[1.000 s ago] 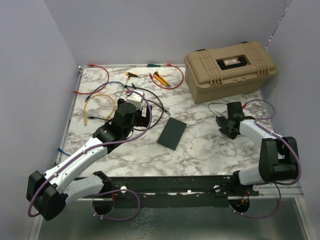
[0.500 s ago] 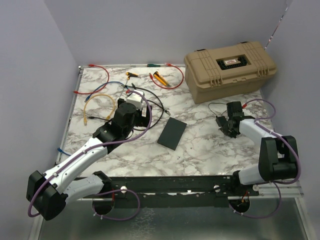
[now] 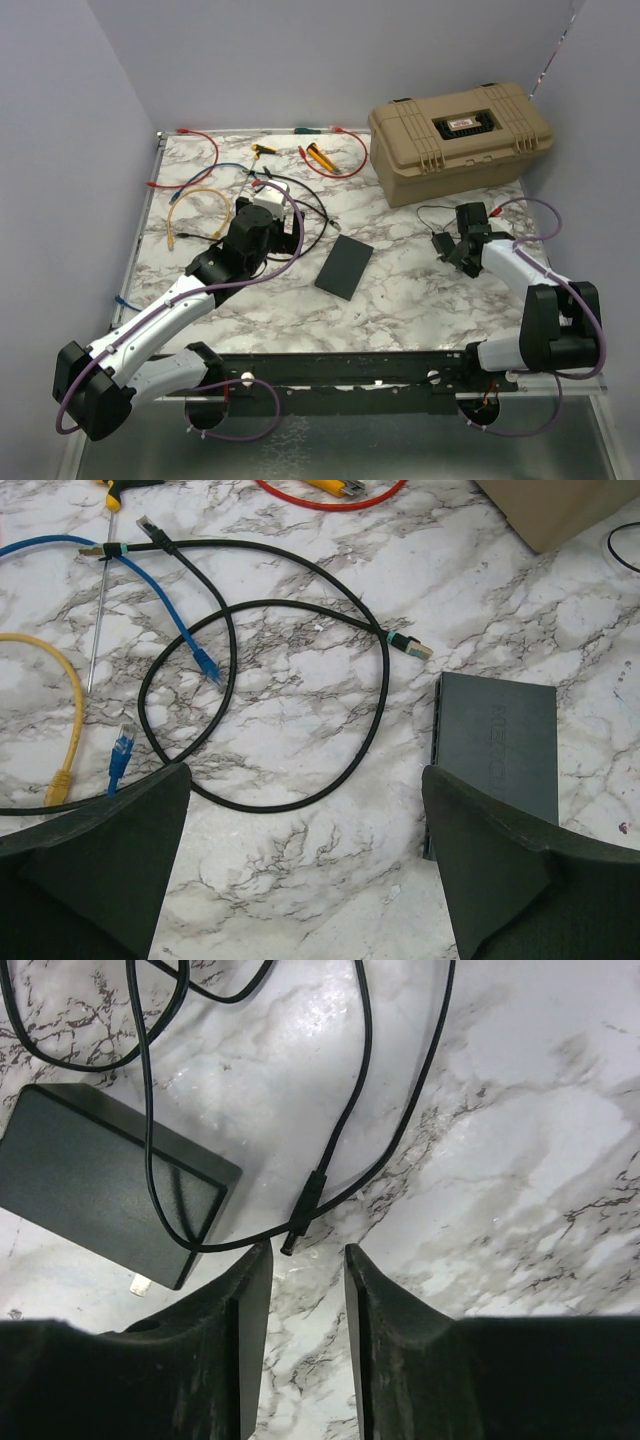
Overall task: Insert the plug into the switch port
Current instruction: Pick up the plug from the center of the board.
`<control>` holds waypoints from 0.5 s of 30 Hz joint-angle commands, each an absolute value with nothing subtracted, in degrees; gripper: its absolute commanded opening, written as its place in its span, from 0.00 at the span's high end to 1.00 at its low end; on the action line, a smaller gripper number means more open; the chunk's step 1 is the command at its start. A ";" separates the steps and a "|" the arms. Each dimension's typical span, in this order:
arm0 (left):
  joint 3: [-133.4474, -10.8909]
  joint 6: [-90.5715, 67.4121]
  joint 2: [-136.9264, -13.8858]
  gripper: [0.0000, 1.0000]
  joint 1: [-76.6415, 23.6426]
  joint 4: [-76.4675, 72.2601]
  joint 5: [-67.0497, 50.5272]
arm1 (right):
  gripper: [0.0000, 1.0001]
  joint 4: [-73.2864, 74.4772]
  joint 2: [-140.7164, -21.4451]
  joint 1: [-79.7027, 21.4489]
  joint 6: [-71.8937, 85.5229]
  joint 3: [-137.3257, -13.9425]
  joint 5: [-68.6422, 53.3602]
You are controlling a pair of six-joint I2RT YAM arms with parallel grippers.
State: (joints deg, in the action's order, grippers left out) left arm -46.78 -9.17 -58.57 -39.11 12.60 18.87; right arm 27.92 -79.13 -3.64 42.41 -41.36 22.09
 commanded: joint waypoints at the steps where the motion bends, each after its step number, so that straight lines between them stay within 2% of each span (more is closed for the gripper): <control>1: -46.15 -9.51 -57.88 0.01 -39.21 12.74 17.84 | 0.60 29.77 -80.54 -3.17 43.45 -44.26 25.61; 5: -46.14 -9.50 -57.77 0.01 -39.29 12.72 17.90 | 0.55 29.20 -81.30 -3.16 42.54 -44.53 23.75; 15: -46.15 -9.63 -57.83 0.01 -39.27 12.74 17.56 | 0.55 28.64 -83.23 -1.63 43.02 -44.05 23.87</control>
